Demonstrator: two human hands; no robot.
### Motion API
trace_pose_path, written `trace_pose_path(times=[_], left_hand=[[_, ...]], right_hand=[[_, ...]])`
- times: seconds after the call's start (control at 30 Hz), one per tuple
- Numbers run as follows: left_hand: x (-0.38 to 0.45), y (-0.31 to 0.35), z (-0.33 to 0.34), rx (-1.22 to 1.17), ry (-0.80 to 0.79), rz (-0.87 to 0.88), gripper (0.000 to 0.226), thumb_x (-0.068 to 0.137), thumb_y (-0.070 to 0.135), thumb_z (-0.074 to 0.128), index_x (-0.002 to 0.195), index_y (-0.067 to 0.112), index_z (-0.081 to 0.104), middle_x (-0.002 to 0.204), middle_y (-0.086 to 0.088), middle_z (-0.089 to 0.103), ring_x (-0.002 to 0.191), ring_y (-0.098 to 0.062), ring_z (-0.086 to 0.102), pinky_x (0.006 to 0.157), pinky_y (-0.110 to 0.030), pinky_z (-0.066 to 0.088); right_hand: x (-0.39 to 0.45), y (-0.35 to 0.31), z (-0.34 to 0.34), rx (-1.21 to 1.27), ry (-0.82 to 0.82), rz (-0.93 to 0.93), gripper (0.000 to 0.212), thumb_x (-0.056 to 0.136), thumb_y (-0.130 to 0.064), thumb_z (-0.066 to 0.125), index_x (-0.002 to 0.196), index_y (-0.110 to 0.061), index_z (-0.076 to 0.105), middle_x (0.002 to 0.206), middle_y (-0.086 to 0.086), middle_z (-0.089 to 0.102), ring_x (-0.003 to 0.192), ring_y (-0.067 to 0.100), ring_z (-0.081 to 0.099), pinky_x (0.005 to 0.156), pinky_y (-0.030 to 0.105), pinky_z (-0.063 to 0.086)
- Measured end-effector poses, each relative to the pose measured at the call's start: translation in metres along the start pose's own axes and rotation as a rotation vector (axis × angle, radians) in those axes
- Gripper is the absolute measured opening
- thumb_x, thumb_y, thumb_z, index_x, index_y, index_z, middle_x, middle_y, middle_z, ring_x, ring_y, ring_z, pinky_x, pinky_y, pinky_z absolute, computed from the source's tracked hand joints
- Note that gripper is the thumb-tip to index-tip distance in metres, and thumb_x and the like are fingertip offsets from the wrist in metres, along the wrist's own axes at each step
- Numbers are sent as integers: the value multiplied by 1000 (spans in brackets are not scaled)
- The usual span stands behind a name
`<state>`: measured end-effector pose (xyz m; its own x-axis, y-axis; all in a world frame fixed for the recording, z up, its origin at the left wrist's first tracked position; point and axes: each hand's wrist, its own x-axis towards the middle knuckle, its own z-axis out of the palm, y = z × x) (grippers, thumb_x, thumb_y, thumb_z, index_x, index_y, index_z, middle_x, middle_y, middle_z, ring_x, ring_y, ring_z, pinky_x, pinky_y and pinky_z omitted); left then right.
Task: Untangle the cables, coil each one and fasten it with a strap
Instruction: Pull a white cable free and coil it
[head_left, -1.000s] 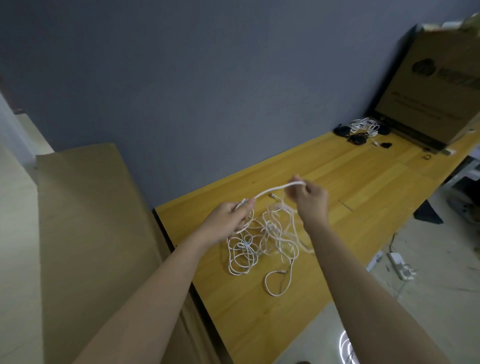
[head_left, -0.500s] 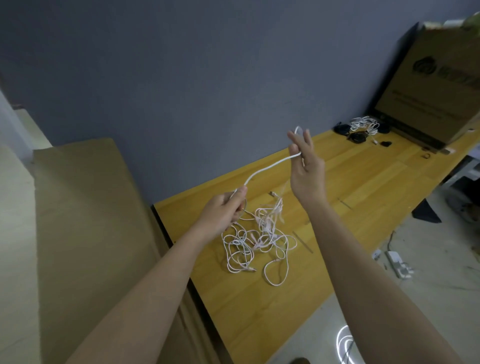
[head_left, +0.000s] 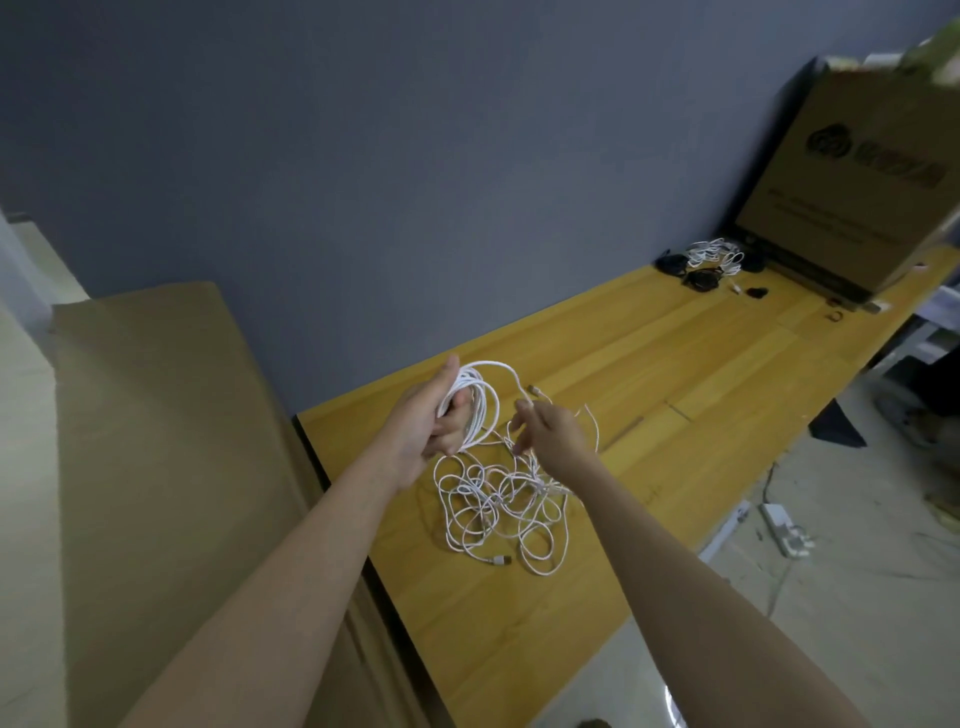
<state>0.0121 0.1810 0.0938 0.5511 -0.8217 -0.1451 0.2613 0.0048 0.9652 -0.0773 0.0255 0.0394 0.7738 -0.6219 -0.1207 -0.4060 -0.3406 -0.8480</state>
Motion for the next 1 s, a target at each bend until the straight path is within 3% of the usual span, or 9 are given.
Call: trace_pose_path(times=[0.07,0.17,0.27,0.43,0.53,0.67,0.8,0.9,1.0], left_hand=[[1,-1,-1,-83,-37,7,48,82,62,32,67,16,37,40,9,22,33,-5,15,52,-31,11],[2,-2,-2,-154,-64,31,48,83,61,31,70,15,40,40,10,24,32,-4,16,49,-28,12],[2,-1,-3,-195,-62,83,42,87,54,35,76,14,43,45,8,30,37,-6,22,45,-19,26],[3,-4,2,-161,93,178,27,103,29,28,86,14,43,58,6,45,47,-9,38,60,-23,38],[9,-9,0,132,239,270,27,102,25,32,79,17,43,59,8,49,52,-10,44,61,-27,37],[9,-21,-2,585,221,214,47,87,52,29,92,7,43,72,-1,46,64,-12,43,68,-35,40],[7,-22,-2,729,136,136,45,100,47,28,101,5,46,79,-1,54,74,-16,54,83,-43,47],[1,-17,3,785,10,9,55,98,58,18,90,13,48,79,1,58,77,-15,59,87,-40,48],[-6,-11,11,775,-125,-66,68,86,70,5,71,21,50,60,4,51,56,-10,48,67,-32,41]], right_hand=[[-6,2,14,8,-83,16,38,103,-33,38,80,-10,58,54,4,47,49,19,44,45,24,37],[-11,9,32,-232,-156,-85,35,102,-35,36,87,-14,60,76,8,59,72,25,55,67,34,42],[-21,10,44,-326,-216,-149,33,102,-38,36,99,-14,58,96,13,67,90,30,60,81,41,46],[-41,16,55,-385,-290,-277,26,103,-33,37,115,-13,49,73,3,56,70,27,49,62,32,34],[-53,24,54,-364,-296,-313,26,104,-32,34,117,-16,50,64,-6,48,63,19,45,55,33,28],[-62,27,47,-496,-79,-690,17,101,-27,37,101,-17,50,70,3,57,58,26,51,50,32,30],[-54,13,34,-530,136,-1015,30,102,-24,35,89,-8,57,71,6,58,61,25,51,53,32,36],[-42,1,16,-502,275,-1043,34,102,-29,39,92,-8,64,74,6,60,65,23,53,55,32,40],[-35,-12,1,-363,308,-848,28,87,-35,60,92,-9,68,74,-7,62,62,6,51,54,20,39]])
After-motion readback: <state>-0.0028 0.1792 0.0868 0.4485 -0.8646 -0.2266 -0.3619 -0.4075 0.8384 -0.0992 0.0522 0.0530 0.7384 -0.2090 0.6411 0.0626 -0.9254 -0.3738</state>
